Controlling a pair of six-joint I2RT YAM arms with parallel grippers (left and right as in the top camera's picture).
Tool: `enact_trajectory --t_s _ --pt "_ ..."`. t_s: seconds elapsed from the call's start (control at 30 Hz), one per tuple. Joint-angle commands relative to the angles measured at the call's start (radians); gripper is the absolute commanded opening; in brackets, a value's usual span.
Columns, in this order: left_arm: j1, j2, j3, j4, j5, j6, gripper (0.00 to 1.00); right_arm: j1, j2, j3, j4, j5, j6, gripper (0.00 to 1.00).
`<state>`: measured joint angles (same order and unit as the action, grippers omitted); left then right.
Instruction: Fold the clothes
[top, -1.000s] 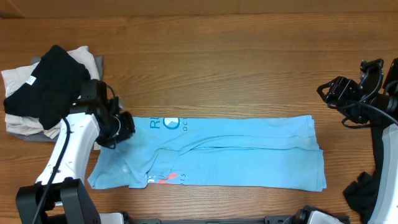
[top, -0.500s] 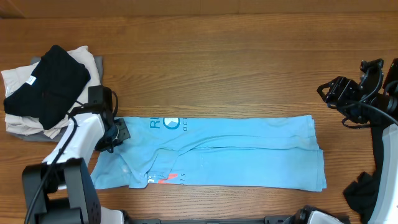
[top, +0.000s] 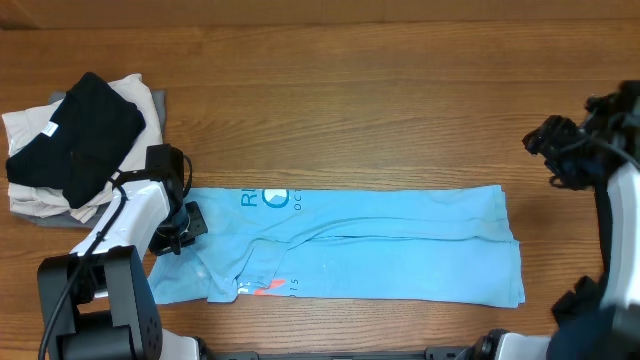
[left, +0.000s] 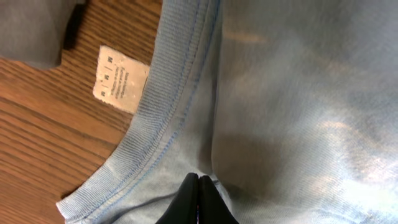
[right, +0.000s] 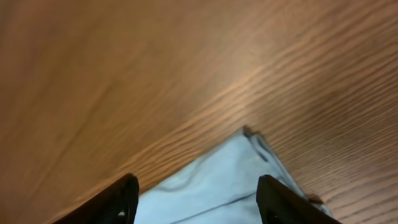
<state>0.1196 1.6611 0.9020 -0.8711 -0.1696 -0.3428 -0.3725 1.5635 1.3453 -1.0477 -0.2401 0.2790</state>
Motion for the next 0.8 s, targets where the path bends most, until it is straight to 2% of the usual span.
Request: enact_trajectory --t_s 0.0,0.17,0.37,0.47,0.77 --pt "0.005 0.009 -0.007 0.004 -0.020 -0.024 0.05 -0.005 0.115 0.002 -0.008 0.089 0.031 0.61" --pt "0.005 0.009 -0.007 0.009 -0.020 -0.024 0.07 -0.005 0.239 0.002 -0.033 0.153 0.002 0.59" --pt "0.005 0.009 -0.007 0.021 -0.020 -0.024 0.08 -0.005 0.261 -0.016 -0.059 0.161 -0.024 0.61" --pt "0.005 0.009 -0.007 0.024 -0.020 -0.024 0.09 -0.005 0.261 -0.061 -0.025 0.121 -0.024 0.47" --pt "0.005 0.009 -0.007 0.030 -0.019 -0.024 0.11 -0.002 0.261 -0.167 0.052 0.010 -0.043 0.49"
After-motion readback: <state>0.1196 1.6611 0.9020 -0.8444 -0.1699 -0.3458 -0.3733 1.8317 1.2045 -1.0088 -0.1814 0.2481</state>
